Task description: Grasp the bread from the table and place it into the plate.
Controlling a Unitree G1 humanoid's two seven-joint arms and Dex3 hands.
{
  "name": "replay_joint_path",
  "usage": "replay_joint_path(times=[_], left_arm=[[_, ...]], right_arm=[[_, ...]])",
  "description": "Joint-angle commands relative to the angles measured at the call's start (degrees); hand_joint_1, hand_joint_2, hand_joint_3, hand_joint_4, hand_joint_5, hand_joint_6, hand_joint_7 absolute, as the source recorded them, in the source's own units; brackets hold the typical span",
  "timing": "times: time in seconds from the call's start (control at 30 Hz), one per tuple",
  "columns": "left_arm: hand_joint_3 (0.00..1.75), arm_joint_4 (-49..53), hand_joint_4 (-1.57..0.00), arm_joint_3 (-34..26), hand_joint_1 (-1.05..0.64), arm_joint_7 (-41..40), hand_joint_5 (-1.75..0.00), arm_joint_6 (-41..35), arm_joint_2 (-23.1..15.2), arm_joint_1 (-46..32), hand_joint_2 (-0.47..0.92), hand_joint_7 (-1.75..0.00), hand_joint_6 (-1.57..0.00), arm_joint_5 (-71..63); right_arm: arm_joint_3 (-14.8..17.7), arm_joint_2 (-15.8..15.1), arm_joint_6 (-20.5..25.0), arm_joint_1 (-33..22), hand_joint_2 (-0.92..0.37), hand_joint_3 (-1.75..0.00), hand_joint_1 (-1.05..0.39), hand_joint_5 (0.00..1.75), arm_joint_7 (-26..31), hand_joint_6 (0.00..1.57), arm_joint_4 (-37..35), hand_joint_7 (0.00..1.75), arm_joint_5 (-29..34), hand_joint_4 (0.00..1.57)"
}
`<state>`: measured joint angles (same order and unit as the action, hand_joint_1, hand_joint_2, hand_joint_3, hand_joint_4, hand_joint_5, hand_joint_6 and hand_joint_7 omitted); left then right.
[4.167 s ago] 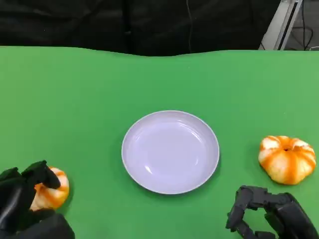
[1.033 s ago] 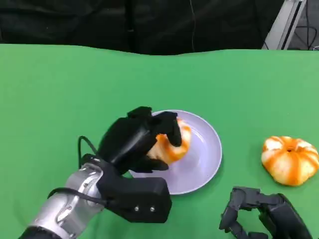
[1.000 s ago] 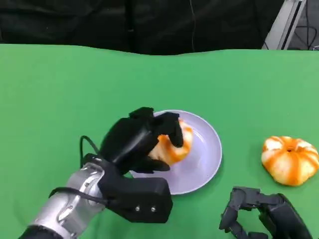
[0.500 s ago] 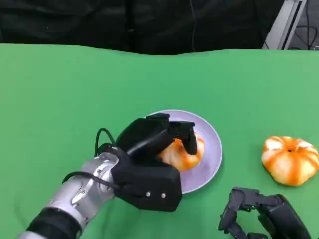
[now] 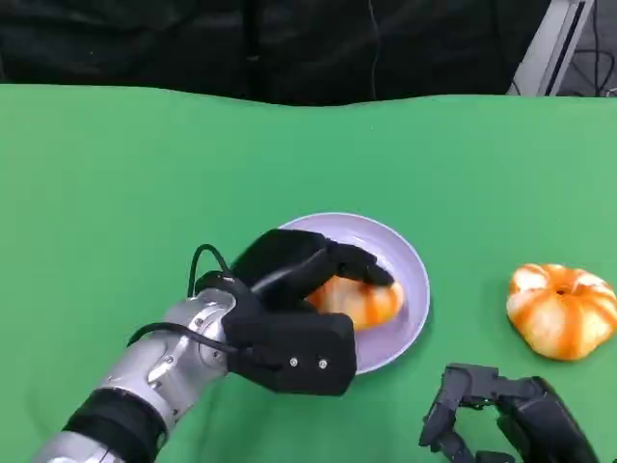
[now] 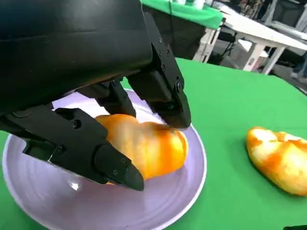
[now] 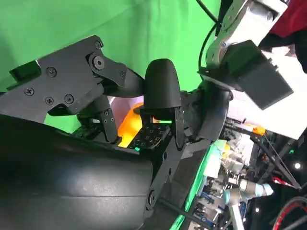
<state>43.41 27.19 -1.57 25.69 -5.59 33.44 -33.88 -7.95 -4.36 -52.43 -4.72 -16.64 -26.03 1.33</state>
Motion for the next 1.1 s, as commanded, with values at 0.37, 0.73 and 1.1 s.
replay_joint_path(times=[0.37, 0.73, 1.1], left_arm=[[0.85, 1.6, -0.21, -6.1, -0.98, 10.6, 0.00, 0.6, 0.7, -0.3, 0.92, 0.00, -0.14, 13.0], [0.81, -6.2, -0.15, -16.0, -0.98, 20.3, -0.01, 2.4, 3.7, -6.8, 0.92, -0.01, -0.15, 32.1], [0.67, -23.7, -0.31, -21.8, -0.95, 24.5, -0.05, -2.6, 5.9, -18.4, 0.92, -0.02, -0.23, 46.0]], right_arm=[[-0.4, -0.2, -0.7, 0.0, -0.60, -0.97, -0.24, 1.57, 0.9, 0.77, -0.2, 1.34, 0.2, 0.80], [-0.5, -0.4, -0.5, -0.1, -0.59, -0.98, -0.23, 1.57, 0.8, 0.77, -0.3, 1.34, 0.0, 0.80], [-0.5, -0.9, 0.3, -0.1, -0.61, -0.94, -0.23, 1.57, 0.6, 0.77, 0.2, 1.34, -0.1, 0.80]])
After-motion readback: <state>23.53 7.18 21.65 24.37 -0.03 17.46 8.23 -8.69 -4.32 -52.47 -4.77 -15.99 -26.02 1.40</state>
